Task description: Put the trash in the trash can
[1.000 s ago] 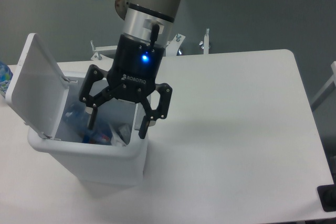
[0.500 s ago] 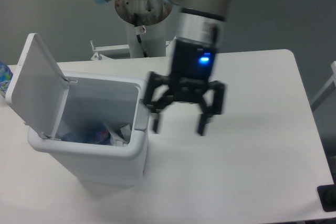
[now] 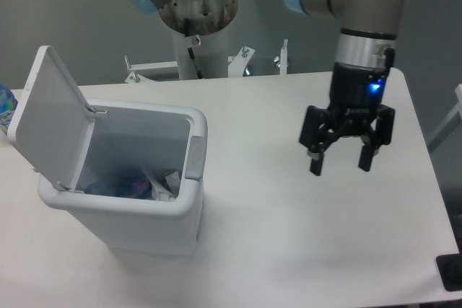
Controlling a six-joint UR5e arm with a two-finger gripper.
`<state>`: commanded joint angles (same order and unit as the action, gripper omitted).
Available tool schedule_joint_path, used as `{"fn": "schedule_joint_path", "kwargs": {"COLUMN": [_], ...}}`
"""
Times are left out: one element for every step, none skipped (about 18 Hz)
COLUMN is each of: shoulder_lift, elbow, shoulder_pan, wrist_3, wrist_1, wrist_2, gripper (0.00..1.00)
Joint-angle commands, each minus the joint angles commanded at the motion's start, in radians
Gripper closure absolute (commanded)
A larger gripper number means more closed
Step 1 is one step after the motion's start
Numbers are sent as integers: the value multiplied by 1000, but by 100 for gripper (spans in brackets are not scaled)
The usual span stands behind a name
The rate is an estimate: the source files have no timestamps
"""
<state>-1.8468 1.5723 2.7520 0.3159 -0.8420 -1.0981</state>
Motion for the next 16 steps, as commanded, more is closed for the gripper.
{"fn": "schedule_joint_path", "kwargs": {"shoulder_lift": [-6,-8,-11,-15,-18,-22,-23,-25,-26,-31,-35,-38,-38,-38,-38,-37], "elbow": [-3,-5,-6,-6,-6,-6,-8,-8,-6,-6,-6,-5,-3,-3,0,-3], "shoulder_pan": [0,0,0,0,-2,-2,-2,-2,-3,-3,-5,-5,-5,-8,-9,-11], "wrist_3": [17,41,73,110,150,190,228,262,293,313,327,344,377,434,500,561], "wrist_1": [-11,-23,-37,-57,-83,-109,-133,-155,-166,-170,-173,-173,-173,-183,-202,-225], "wrist_2": [-34,-69,-103,-130,-155,-181,-212,-238,-261,-279,-296,-310,-330,-351,-368,-382], "gripper": [0,0,0,0,0,0,0,0,0,0,0,0,0,0,0,0]}}
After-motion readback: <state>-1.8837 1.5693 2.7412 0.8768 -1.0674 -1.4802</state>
